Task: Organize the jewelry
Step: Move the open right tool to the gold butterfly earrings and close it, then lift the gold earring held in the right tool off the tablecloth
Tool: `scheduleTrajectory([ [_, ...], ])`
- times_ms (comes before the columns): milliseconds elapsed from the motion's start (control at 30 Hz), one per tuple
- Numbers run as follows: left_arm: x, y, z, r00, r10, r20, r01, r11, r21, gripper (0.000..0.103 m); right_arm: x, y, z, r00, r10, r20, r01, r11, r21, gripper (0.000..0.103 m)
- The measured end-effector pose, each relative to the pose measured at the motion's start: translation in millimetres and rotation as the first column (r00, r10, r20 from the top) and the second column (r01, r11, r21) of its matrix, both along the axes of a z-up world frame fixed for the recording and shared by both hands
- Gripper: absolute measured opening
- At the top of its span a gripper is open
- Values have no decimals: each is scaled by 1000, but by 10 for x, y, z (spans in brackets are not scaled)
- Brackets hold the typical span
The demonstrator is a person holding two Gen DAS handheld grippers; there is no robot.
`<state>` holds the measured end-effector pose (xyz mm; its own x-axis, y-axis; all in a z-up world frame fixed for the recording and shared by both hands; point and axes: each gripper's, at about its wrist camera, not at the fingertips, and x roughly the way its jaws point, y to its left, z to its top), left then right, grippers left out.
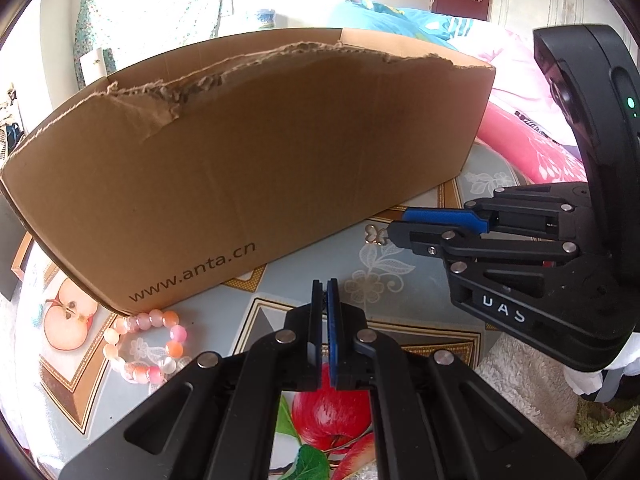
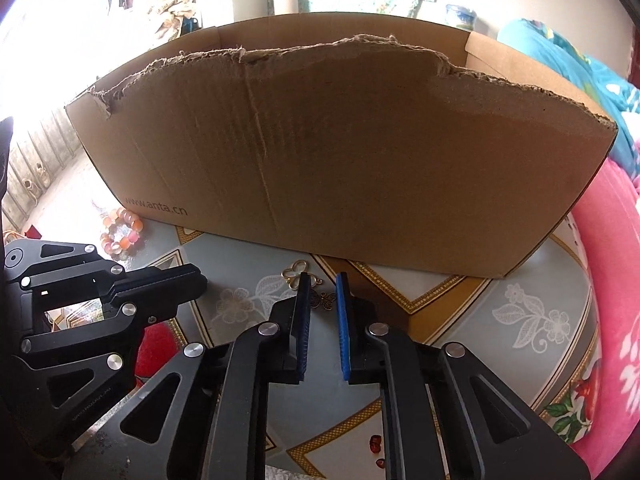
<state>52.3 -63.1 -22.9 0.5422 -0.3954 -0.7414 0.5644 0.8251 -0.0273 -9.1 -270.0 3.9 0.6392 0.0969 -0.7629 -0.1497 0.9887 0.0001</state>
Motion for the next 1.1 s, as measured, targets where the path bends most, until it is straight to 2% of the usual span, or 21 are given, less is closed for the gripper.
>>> scheduleTrajectory([
  [200, 0, 19, -1, 1000, 4, -2, -4, 1000, -8, 2, 29, -31, 45, 1000, -12, -27, 13, 999, 38, 10],
  [267, 1, 28, 0, 1000, 4, -2, -4, 1000, -10, 2, 184, -160, 50, 999, -15, -34, 16, 999, 49, 10],
  [333, -1, 33, 0, 1000, 4, -3, -4, 1000, -12, 2, 190, -157, 56, 999, -17, -37, 19, 998, 54, 6],
  [433, -2, 43, -1, 1000, 6, -6, -7, 1000, -21, 2, 115, -317, 93, 999, -21, -47, 24, 998, 64, 5],
  [800, 7, 87, 2, 1000, -3, -8, 3, 999, -48, 2, -16, -376, 171, 997, -34, -74, 40, 996, 74, 5],
  [1033, 7, 125, 6, 1000, 0, -12, 0, 998, -60, 2, 105, -351, 220, 997, -39, -71, 43, 997, 56, 7],
  [1100, 13, 135, 7, 1000, 1, -15, -2, 998, -62, 2, 143, -350, 207, 995, -34, -92, 41, 997, 72, 12],
])
